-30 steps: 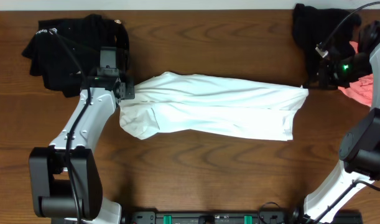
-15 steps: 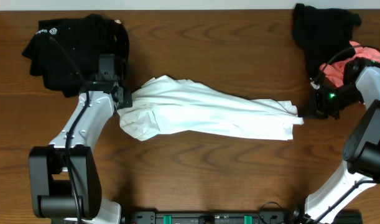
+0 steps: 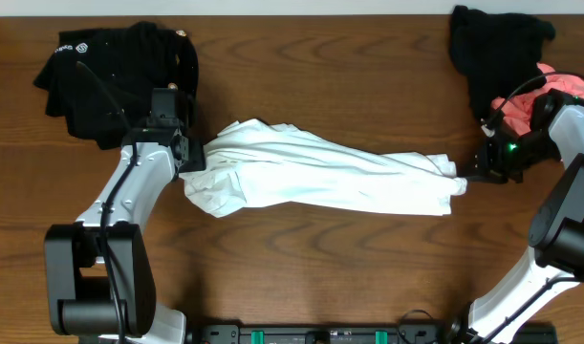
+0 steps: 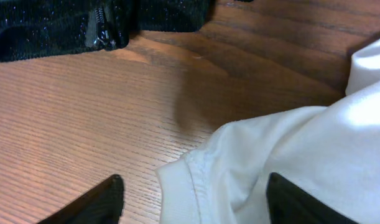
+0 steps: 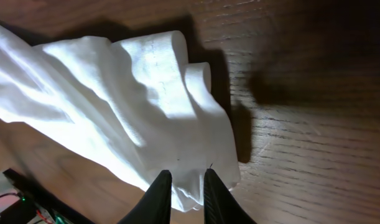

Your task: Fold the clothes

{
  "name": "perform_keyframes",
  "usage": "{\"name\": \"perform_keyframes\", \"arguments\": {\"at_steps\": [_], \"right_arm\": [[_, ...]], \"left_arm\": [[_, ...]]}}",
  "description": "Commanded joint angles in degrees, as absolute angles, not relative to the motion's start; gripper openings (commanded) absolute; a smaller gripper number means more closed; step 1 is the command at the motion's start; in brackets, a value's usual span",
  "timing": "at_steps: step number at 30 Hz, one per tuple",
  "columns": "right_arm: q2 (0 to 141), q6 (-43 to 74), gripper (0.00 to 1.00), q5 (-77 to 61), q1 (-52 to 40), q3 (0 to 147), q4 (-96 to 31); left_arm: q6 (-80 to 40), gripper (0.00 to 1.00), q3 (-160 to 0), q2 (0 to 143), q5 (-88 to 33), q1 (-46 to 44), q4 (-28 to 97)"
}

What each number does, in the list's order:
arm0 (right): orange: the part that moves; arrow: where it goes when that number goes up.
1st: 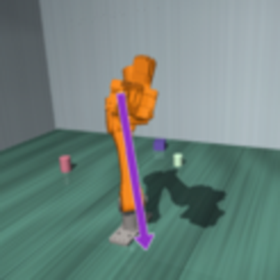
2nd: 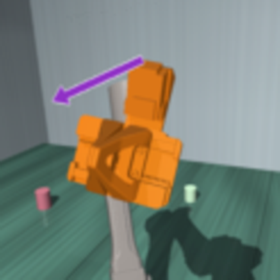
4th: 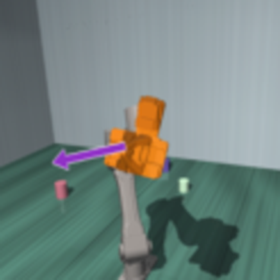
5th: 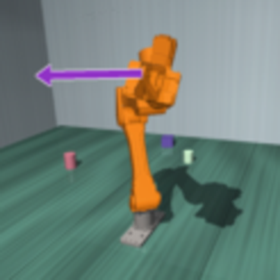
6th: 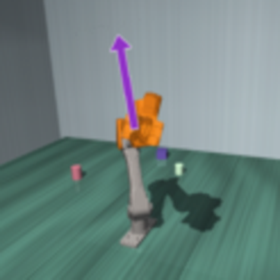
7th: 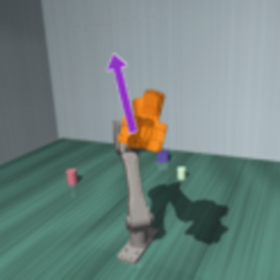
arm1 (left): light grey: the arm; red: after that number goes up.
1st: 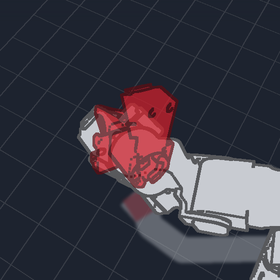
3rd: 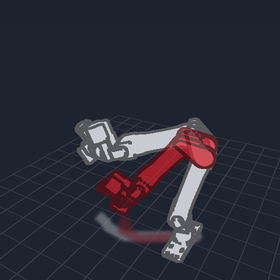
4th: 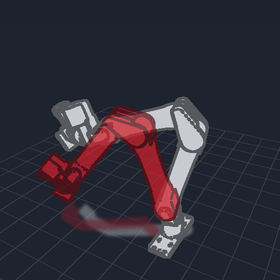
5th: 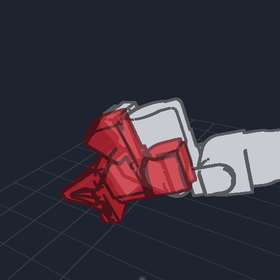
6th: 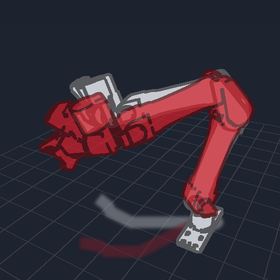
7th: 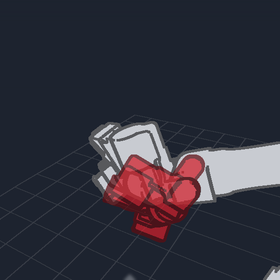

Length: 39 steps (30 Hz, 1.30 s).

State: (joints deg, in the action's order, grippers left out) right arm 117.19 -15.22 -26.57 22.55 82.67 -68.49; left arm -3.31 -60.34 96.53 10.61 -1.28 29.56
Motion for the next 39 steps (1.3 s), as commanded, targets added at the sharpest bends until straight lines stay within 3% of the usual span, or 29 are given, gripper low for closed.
{"name": "perform_keyframes", "arguments": {"at_steps": [1, 7, 13, 23, 33, 39], "right_arm": [[116.5, -15.0, 0.17, -29.0, 22.6, 82.4, -68.6], [116.5, -15.0, 0.17, -29.2, 22.4, 82.5, -67.6], [116.5, -16.4, 0.17, -31.5, 21.5, 82.5, -65.9], [116.5, -16.8, 0.16, -31.5, 19.4, 82.5, -64.4], [116.5, -16.7, 0.16, -31.5, 17.6, 82.5, -63.9], [116.5, -16.2, 0.15, -31.5, 16.9, 82.5, -64.1]], "left_arm": [[-3.7, 0.76, -61.0, 95.5, 11.2, -1.0, 29.5], [-3.7, 0.76, -62.6, 94.3, 10.9, -1.0, 26.7], [2.4, 0.80, -62.6, 94.4, -0.9, -1.0, 22.6], [4.3, 0.89, -63.2, 95.1, -7.8, -0.9, 17.0], [13.5, 0.92, -85.3, 111.3, -11.4, -2.7, 33.2], [16.3, 0.93, -93.1, 117.8, -15.1, -5.2, 36.6]]}}
